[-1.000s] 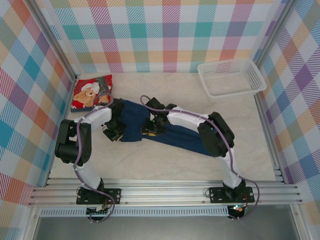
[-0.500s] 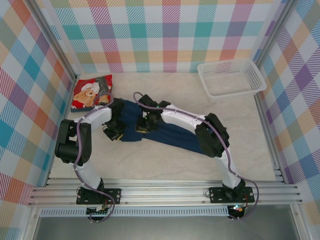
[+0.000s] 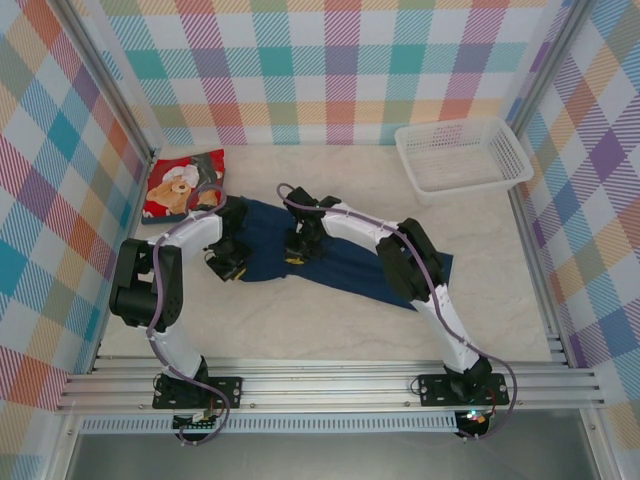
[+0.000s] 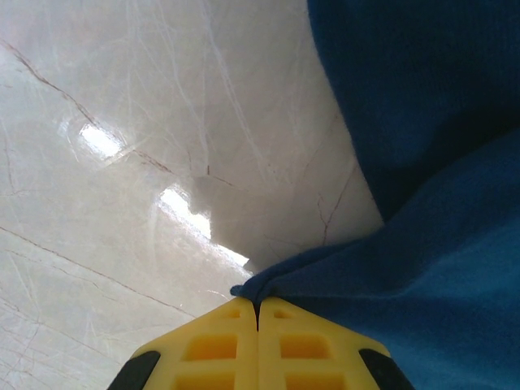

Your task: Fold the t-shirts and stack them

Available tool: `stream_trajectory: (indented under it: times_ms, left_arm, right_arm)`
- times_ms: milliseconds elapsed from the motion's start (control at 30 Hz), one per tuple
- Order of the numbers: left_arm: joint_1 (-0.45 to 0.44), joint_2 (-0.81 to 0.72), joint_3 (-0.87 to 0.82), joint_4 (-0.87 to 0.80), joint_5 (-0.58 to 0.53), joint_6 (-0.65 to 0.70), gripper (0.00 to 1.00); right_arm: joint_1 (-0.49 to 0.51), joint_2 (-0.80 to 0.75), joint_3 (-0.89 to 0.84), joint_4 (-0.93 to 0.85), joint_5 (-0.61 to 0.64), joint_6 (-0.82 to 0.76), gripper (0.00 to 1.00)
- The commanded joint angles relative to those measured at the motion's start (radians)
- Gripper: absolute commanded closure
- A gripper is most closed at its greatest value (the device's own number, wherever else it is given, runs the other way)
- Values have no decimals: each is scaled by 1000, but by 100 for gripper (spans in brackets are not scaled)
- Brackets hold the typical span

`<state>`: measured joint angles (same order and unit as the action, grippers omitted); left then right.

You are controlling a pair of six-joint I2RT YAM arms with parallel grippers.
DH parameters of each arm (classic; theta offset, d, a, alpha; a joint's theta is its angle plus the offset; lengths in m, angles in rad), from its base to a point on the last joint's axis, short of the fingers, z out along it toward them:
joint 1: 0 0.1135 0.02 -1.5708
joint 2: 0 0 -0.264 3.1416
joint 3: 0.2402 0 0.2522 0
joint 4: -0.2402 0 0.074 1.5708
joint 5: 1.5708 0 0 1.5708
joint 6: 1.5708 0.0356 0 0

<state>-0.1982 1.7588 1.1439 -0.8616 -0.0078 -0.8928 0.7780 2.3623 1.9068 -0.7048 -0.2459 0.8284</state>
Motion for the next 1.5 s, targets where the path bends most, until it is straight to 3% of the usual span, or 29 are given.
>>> stream_trajectory:
  times_ms: [0,267,500,700,967,1033,1133,1467]
  left_arm:
    - [21,-43,42,-29,17,-8,100]
    - [42,3,208,-133,44,-83,100]
    - [46,167,407,-210,63,-86,100]
    - [47,282,531,-263,-7,-58,100]
    - [48,317,549,-219,9,-60,100]
    - [48,315,564,-214,14,-52,94]
    - [48,319,593,-221,22,-50,85]
    - [51,310,562,-219,14,-3,88]
  right_arm:
    - [6,31,-10,-106,32,-11,86]
    - [6,29,-26,-110,19,-21,85]
    - [-2,12,-40,-102,-2,-37,84]
    - [-12,-21,-63,-88,-6,-40,83]
    - [-12,-165,-80,-59,67,-101,66]
    - [-8,-177,-68,-76,83,-129,62]
    - [11,-171,-50,-96,96,-178,61]
    - [51,-94,9,-93,88,-172,61]
